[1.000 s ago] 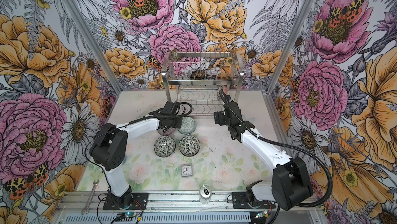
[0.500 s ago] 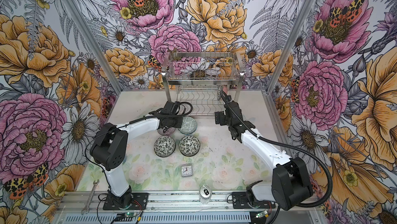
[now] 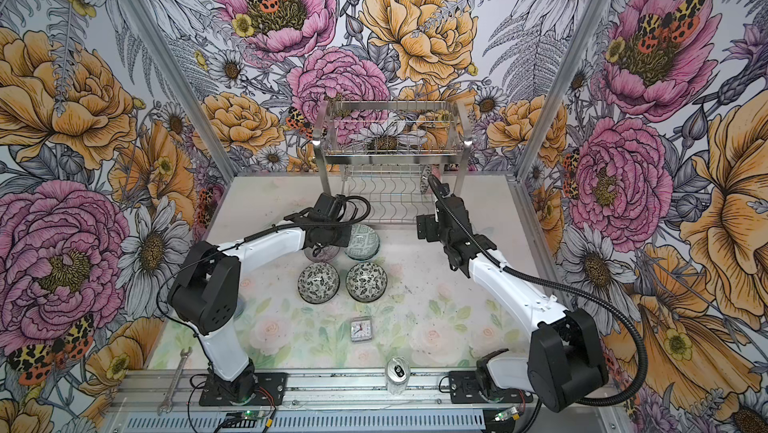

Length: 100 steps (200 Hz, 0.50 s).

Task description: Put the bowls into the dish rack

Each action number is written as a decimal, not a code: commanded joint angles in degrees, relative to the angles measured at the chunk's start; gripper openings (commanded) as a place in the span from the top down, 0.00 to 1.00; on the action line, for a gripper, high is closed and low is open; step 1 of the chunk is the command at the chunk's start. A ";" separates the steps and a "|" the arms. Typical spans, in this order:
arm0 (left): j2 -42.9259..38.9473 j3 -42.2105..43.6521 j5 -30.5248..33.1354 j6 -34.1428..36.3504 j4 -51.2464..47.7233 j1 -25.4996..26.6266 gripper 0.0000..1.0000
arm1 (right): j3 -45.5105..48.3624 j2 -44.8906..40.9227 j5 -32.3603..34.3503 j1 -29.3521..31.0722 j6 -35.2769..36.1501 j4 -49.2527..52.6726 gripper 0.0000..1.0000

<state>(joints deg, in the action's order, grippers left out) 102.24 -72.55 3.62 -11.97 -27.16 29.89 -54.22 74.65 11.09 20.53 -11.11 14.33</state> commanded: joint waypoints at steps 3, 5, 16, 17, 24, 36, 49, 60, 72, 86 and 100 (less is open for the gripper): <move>-4.60 -3.28 1.74 1.11 1.52 0.04 1.00 | 0.56 -2.48 -1.81 -0.37 -0.77 -1.10 0.02; -4.72 -3.36 1.74 1.10 1.57 0.07 1.00 | 0.55 -2.58 -1.98 -0.33 -0.80 -1.11 0.02; -5.32 -3.93 1.70 1.16 1.64 0.08 1.00 | 0.47 -3.16 -3.14 -0.40 -0.88 -1.03 0.02; -5.39 -3.96 1.68 1.16 1.65 0.08 1.00 | 0.45 -3.18 -3.25 -0.36 -0.90 -1.00 0.02; -5.82 -4.28 1.59 1.11 1.69 0.18 1.00 | 0.25 -3.52 -4.07 -0.35 -1.05 -0.78 0.02; -6.76 -4.46 1.44 1.07 2.52 0.66 1.00 | -0.05 -4.16 -5.65 -0.41 -1.74 -0.51 0.02; -7.89 -4.00 1.09 0.98 4.84 1.53 1.00 | -0.35 -4.99 -8.67 -0.32 -3.52 -0.44 0.02; -8.69 -3.48 1.28 0.72 7.55 2.77 1.00 | -0.71 -5.55 -11.29 0.01 -5.12 -0.53 0.02; -9.39 -2.34 2.02 0.30 11.27 4.25 1.00 | -1.13 -5.94 -12.53 0.59 -6.51 -0.51 0.02; -9.78 -1.14 2.83 -0.58 15.61 5.70 1.00 | -1.77 -6.25 -14.08 1.45 -7.93 -0.49 0.01; -9.88 0.19 3.15 -1.75 19.72 6.80 1.00 | -2.66 -6.08 -15.25 2.50 -9.38 -0.49 0.00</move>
<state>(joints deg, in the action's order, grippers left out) 94.61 -74.30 5.30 -11.79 -19.42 34.57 -54.17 69.78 0.40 21.52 -16.25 14.37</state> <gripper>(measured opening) 0.085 0.992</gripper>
